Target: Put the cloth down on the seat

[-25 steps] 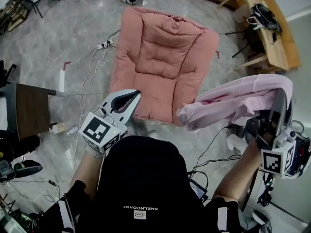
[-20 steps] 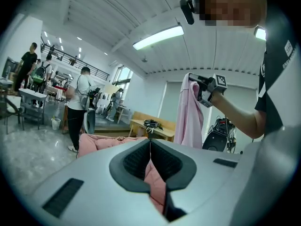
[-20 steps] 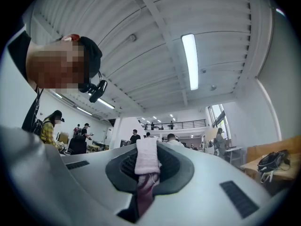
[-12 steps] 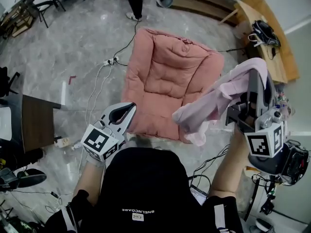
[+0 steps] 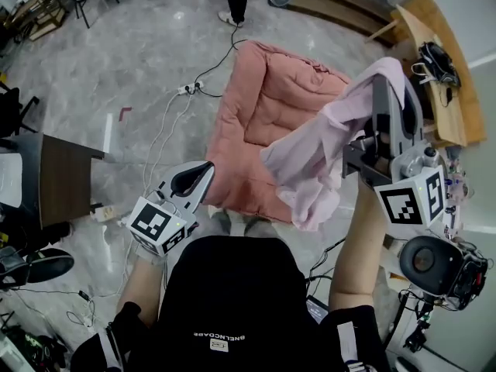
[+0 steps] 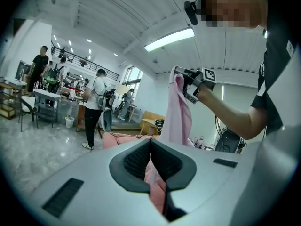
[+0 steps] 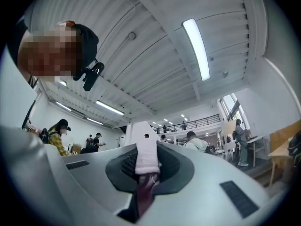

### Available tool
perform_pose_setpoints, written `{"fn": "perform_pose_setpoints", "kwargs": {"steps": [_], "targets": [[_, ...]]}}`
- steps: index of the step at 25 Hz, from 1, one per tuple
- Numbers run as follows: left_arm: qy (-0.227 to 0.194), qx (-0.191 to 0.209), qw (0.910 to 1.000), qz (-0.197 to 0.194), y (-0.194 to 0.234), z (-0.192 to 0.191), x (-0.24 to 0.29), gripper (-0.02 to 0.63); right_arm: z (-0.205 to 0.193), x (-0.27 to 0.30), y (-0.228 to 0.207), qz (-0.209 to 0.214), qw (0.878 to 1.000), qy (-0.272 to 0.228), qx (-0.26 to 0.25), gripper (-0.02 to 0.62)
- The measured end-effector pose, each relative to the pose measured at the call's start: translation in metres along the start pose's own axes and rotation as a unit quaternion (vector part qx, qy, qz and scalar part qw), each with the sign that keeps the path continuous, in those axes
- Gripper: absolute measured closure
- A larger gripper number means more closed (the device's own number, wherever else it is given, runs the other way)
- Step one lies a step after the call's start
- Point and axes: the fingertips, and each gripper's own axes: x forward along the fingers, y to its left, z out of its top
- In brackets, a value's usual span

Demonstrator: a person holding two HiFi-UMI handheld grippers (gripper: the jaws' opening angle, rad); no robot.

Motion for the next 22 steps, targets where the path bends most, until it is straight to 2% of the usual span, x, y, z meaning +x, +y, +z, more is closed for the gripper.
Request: {"fn": "perform_pose_setpoints", "kwargs": {"steps": [6, 11, 16, 22], "targets": [[-0.003, -0.014, 0.9989, 0.045, 0.012, -0.004, -0.001, 0.591, -0.033, 0.042, 0.009, 0.059, 0.997, 0.005, 0.054, 0.557], [-0.005, -0.024, 0.9960, 0.086, 0.021, -0.005, 0.001, 0.591, -0.051, 0.070, 0.008, 0.099, 0.993, 0.010, 0.068, 0.557], [-0.015, -0.029, 0.9905, 0.134, 0.033, 0.001, 0.002, 0.591, -0.067, 0.108, 0.008, 0.144, 0.983, 0.001, 0.115, 0.557], [-0.031, -0.034, 0.9807, 0.190, 0.034, 0.009, 0.002, 0.591, -0.064, 0.144, 0.016, 0.204, 0.970, -0.009, 0.132, 0.557]]}}
